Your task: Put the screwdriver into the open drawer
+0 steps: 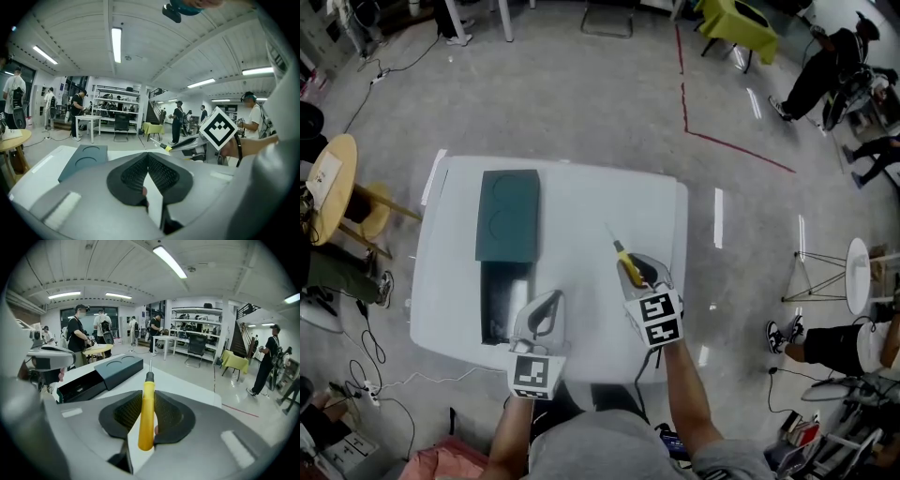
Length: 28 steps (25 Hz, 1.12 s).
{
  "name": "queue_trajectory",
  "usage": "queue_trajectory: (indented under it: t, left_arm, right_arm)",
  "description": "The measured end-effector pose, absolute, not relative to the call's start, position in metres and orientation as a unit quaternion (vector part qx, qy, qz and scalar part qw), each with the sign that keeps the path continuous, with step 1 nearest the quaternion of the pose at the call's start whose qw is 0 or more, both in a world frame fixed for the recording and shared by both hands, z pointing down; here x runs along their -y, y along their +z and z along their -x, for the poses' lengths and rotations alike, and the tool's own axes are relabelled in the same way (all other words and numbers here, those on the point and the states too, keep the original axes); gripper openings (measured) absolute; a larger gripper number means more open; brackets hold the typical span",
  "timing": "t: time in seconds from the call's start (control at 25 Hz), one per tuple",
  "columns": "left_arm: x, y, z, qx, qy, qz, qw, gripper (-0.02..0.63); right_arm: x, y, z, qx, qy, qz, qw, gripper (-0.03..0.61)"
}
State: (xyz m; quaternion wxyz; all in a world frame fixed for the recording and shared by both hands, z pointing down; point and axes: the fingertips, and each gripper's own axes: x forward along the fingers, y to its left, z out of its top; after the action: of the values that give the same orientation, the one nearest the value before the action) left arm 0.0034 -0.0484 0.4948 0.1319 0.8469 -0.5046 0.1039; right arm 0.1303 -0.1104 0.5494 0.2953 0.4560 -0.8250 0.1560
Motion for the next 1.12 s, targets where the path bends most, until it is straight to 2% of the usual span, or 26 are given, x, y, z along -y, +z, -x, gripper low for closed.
queue_trajectory:
  t: [0.64, 1.12]
  left_arm:
    - [0.006, 0.459, 0.036, 0.541, 0.099, -0.827, 0.119, 0.012]
    - [-0.019, 0.445, 0.067, 0.566, 0.095, -0.811, 0.117, 0.012]
  right_arm:
    - [0.052, 0.456, -0.109, 0.839, 0.174, -0.493, 0.149, 0.083]
    - [0.006, 0.447, -0.046, 0.867, 0.175, -0.447, 0.131, 0.083]
